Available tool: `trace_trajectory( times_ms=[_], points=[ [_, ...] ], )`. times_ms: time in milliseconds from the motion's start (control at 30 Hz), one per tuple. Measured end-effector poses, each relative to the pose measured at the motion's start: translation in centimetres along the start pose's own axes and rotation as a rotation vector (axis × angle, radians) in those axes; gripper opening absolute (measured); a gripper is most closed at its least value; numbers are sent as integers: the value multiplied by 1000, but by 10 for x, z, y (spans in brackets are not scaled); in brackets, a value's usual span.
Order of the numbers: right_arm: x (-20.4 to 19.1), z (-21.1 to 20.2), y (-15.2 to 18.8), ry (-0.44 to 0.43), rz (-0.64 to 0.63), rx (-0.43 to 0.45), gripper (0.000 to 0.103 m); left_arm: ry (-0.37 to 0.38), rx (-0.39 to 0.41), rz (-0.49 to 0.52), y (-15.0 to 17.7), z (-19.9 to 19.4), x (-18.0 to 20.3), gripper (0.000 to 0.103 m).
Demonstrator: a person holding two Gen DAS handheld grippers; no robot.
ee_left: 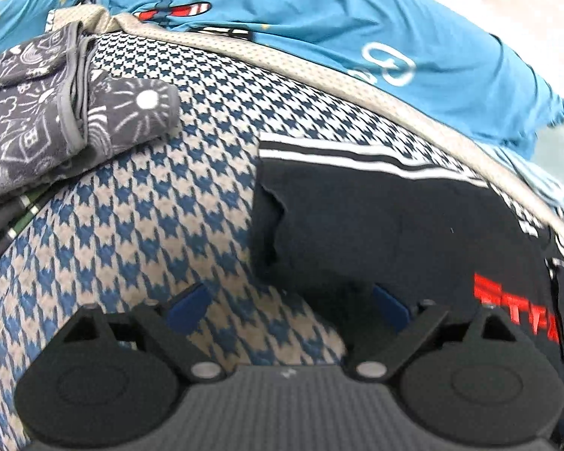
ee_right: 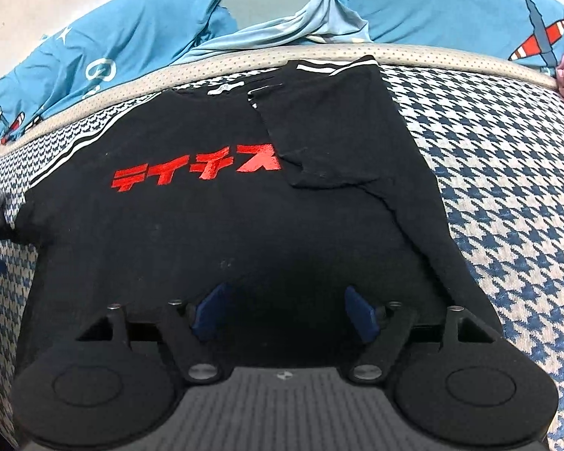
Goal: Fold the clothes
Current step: 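Move the left gripper to the opposite side edge and grasp it, then fold the grasped side edge over toward the shirt center with the left gripper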
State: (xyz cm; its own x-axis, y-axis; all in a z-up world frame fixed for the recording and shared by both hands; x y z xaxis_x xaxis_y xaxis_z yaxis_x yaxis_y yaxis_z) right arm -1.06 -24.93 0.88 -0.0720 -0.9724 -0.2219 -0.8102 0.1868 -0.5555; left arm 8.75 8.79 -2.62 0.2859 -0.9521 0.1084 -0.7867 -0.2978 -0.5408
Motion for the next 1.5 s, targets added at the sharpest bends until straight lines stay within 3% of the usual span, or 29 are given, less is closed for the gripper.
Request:
trace_trajectory(
  times_ms=[267, 533, 767, 900, 1133, 1200, 1267, 1500],
  points=[
    [-4, 4, 3, 14, -51, -10, 76, 46, -33, -73, -26, 23, -14, 92],
    [-8, 9, 2, 26, -90, -18, 80, 90, -33, -67, -47, 39, -10, 87],
    [-10, 13, 1, 32, -113, -25, 85, 135, -29, -76, -52, 41, -4, 69],
    [-10, 14, 1, 34, -116, -27, 86, 164, -35, -104, -54, 40, -5, 53],
    [-10, 14, 2, 35, -116, -27, 86, 200, -52, -115, -53, 41, 0, 37],
    [-11, 15, 2, 37, -118, -28, 86, 198, -52, -124, -52, 41, 0, 23],
    [-11, 15, 2, 38, -121, -29, 86, 199, -51, -131, -51, 42, 0, 17],
    [-10, 15, 1, 34, -119, -29, 86, 192, -4, -156, -52, 29, 3, 6]
  ],
)
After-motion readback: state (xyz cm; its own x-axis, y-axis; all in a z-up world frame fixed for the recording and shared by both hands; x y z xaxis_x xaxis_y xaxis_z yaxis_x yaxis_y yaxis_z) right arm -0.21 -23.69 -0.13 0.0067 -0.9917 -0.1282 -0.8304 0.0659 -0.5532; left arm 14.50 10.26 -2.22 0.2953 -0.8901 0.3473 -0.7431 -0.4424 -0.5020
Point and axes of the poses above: each gripper's, at about its wrist camera, not at the fingertips, and z roughly the way its jaws point, x to its right, y to its underside, the point moved 5 cm from there along z, roughly the way its jaws point, and after that the axes turned 9 degrees about -y, right-handed, at the moved point
